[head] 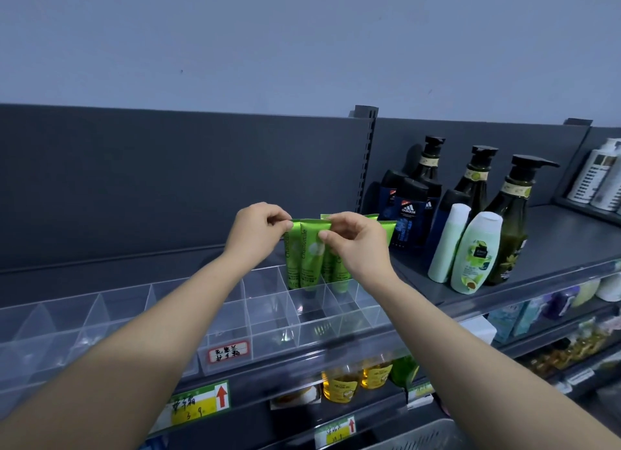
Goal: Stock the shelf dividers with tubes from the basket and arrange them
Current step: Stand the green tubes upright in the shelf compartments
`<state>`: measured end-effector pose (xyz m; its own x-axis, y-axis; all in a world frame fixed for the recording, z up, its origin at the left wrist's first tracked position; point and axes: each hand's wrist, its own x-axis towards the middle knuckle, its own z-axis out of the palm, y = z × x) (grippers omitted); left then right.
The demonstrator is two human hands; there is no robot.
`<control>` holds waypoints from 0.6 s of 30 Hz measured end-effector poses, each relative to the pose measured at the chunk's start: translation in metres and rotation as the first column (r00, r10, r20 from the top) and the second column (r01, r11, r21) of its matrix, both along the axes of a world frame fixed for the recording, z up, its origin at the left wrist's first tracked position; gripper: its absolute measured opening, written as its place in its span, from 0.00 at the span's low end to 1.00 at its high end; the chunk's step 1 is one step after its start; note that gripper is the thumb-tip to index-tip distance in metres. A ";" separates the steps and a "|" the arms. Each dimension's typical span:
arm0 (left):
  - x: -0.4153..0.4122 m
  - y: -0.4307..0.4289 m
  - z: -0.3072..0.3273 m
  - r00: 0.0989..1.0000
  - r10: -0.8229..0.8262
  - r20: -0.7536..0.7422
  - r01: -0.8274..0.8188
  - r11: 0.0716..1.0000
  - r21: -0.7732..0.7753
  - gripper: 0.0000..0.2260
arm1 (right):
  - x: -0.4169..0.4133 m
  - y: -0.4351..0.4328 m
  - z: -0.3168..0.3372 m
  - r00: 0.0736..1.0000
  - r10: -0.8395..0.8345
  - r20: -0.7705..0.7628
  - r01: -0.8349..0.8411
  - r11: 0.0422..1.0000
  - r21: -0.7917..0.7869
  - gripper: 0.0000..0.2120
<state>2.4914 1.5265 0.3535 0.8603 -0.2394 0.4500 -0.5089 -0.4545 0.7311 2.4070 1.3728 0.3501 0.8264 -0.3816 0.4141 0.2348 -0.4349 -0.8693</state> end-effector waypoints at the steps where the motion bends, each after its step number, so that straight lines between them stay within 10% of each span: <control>1: 0.000 0.000 0.001 1.000 0.007 0.008 -0.007 1.000 0.011 0.02 | 0.002 0.000 -0.003 1.000 -0.004 -0.013 0.004 1.000 -0.001 0.12; 18: -0.003 -0.001 0.007 0.999 0.026 0.025 -0.027 0.997 0.069 0.02 | 0.006 0.003 -0.012 0.997 -0.065 -0.036 0.052 0.956 -0.289 0.13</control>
<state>2.4881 1.5253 0.3603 0.8557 -0.2480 0.4541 -0.5133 -0.5172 0.6848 2.4133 1.3761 0.3381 0.8262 -0.3003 0.4766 0.1653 -0.6796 -0.7147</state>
